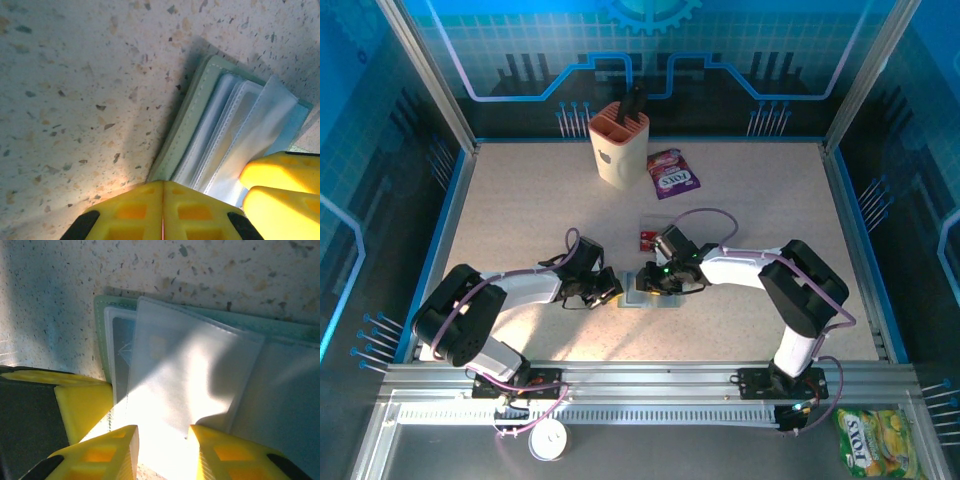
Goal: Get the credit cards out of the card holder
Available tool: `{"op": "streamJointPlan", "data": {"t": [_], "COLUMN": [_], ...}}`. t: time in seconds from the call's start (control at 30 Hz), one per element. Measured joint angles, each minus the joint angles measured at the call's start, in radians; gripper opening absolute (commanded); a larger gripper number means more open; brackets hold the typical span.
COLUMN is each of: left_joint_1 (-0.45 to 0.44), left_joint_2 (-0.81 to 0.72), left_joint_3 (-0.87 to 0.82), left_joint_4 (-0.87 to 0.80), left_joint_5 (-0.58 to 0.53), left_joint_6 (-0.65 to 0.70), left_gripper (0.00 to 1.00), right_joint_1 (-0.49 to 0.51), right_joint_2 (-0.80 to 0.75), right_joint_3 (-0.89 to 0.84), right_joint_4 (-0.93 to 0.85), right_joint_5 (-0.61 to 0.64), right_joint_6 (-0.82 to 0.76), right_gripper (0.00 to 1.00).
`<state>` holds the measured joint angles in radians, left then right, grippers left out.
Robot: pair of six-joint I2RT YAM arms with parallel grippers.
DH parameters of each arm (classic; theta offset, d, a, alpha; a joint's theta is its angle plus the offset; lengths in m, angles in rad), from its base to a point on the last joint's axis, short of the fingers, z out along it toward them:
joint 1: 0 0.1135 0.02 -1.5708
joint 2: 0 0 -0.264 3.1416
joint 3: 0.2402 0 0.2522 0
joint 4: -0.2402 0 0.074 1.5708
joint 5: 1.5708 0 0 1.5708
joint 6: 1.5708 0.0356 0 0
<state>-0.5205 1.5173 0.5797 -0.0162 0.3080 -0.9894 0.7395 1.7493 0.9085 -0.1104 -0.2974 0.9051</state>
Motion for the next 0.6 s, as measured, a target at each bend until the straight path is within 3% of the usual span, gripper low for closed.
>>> {"op": "streamJointPlan", "data": {"t": [0.6], "left_joint_1": [0.0], "left_joint_2": [0.0], "left_joint_3": [-0.001], "left_joint_4": [0.001], "left_joint_5": [0.0], "left_joint_6": [-0.006], "left_gripper": [0.09], "right_joint_1": [-0.034], "right_joint_2": [-0.031], "right_joint_3": [-0.085], "right_joint_4": [0.088], "right_joint_5": [-0.037], "right_joint_6": [0.001], "right_gripper": [0.33]}}
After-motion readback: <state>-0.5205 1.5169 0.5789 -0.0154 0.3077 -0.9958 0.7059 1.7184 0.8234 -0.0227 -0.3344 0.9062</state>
